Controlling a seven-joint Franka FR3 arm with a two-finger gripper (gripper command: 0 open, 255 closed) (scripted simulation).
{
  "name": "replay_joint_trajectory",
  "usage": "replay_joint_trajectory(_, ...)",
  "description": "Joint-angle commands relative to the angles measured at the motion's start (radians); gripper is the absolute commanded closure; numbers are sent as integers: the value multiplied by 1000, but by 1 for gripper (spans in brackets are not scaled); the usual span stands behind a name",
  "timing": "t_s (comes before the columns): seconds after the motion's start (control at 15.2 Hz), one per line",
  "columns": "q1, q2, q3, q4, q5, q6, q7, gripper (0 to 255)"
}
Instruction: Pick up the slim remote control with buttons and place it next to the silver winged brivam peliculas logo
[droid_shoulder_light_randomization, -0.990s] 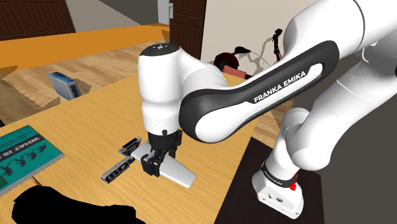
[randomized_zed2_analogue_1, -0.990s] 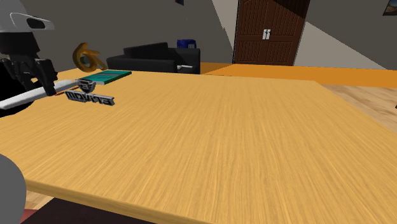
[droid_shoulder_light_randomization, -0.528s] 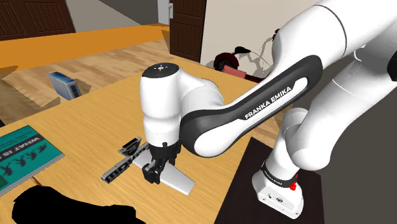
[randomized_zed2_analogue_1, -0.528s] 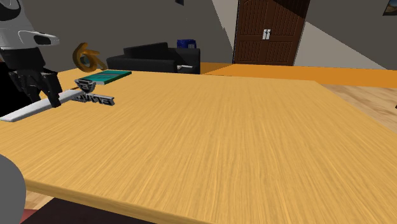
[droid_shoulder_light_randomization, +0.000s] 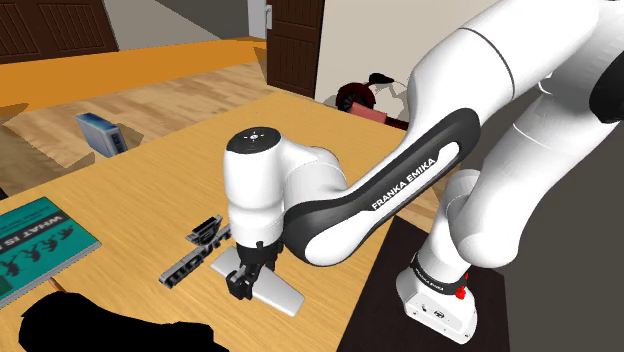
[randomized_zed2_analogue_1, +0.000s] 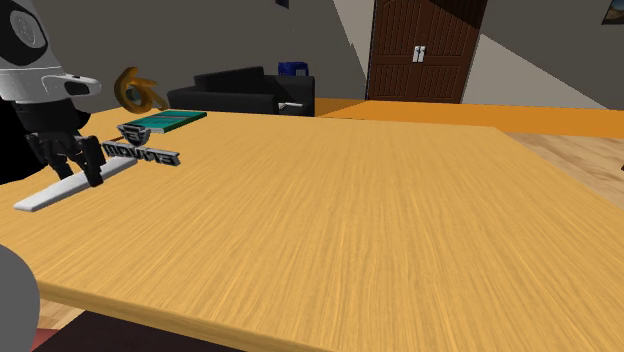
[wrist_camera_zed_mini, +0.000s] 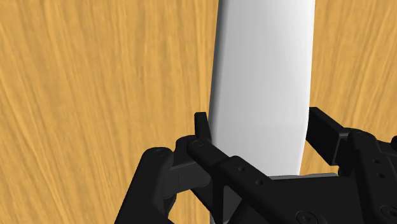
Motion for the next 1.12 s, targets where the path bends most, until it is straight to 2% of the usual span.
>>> replay_joint_trajectory(0.0, -1, 6, 1, -3, -3, 10, 2, 255)
replay_joint_trajectory(0.4, -1, 6, 1, -3, -3, 10, 2, 255)
replay_joint_trajectory(0.46, -1, 6, 1, -3, -3, 10, 2, 0)
replay_joint_trajectory(0.79, -1, 6, 1, -3, -4, 10, 2, 0)
replay_joint_trajectory(1.06, 7, -85, -20, 55, 38, -132, -32, 0)
